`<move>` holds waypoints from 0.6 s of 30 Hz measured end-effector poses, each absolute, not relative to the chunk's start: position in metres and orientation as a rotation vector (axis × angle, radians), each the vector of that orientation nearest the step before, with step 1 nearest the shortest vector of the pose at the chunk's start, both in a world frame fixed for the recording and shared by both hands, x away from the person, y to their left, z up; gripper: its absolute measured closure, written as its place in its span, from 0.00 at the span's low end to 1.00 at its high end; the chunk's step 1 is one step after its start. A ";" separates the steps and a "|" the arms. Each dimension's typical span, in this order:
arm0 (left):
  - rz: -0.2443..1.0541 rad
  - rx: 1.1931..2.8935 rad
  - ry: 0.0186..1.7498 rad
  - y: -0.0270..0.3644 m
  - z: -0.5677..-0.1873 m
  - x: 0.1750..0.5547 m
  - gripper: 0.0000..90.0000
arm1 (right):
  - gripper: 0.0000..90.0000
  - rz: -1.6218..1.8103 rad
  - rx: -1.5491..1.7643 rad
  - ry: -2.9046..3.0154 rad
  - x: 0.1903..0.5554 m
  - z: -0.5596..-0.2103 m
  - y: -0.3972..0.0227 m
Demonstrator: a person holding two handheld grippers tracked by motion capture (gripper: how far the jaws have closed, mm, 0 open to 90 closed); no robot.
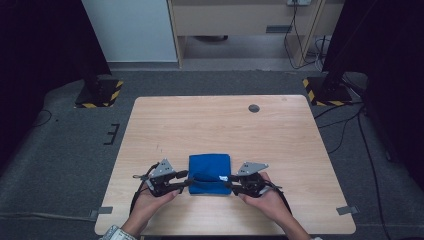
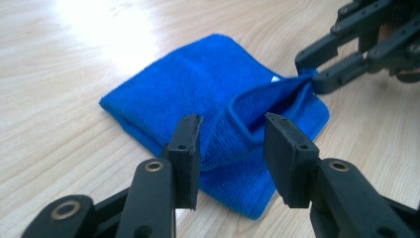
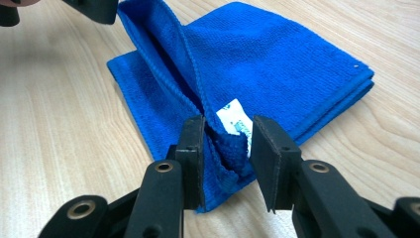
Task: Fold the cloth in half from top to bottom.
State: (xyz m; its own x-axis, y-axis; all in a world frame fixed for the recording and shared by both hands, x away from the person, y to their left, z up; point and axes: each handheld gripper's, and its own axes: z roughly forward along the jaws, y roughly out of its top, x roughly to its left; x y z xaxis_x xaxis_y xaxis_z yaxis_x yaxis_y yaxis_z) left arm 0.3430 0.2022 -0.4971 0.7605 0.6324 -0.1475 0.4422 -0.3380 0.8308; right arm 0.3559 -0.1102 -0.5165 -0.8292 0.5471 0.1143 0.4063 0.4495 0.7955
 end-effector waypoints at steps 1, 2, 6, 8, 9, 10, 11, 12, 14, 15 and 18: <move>0.256 1.983 0.811 0.202 -0.496 0.343 0.64 | 0.74 1.325 0.841 2.536 0.356 -0.516 -0.110; 0.265 1.973 0.820 0.203 -0.496 0.344 0.64 | 0.73 1.326 0.842 2.542 0.355 -0.516 -0.110; 0.312 1.933 0.839 0.205 -0.492 0.347 0.64 | 0.71 1.324 0.834 2.553 0.352 -0.515 -0.109; 0.334 1.923 0.858 0.205 -0.491 0.350 0.64 | 0.70 1.322 0.833 2.555 0.352 -0.515 -0.109; 0.343 1.920 0.865 0.205 -0.492 0.352 0.64 | 0.69 1.322 0.835 2.553 0.352 -0.516 -0.110; 0.345 1.922 0.871 0.203 -0.492 0.354 0.64 | 0.68 1.321 0.838 2.555 0.352 -0.516 -0.110; 0.348 1.932 0.877 0.201 -0.494 0.356 0.63 | 0.66 1.323 0.847 2.557 0.352 -0.517 -0.111; 0.349 1.940 0.875 0.199 -0.496 0.357 0.61 | 0.64 1.331 0.853 2.552 0.353 -0.517 -0.111; 0.349 1.971 0.862 0.195 -0.500 0.358 0.60 | 0.60 1.340 0.867 2.549 0.353 -0.516 -0.111; 0.346 2.001 0.851 0.192 -0.503 0.358 0.59 | 0.57 1.347 0.872 2.547 0.353 -0.515 -0.111; 0.339 2.067 0.827 0.186 -0.512 0.356 0.56 | 0.51 1.372 0.879 2.525 0.353 -0.509 -0.112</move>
State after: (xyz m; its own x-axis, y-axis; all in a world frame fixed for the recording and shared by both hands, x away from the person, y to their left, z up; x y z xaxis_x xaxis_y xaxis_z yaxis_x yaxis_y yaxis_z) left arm 0.3556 0.1862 -0.5121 0.7434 0.6661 -0.0601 0.4323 -0.4099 0.8032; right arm 0.3534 -0.1117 -0.5087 -0.8202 0.5516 0.1513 0.4271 0.4145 0.8036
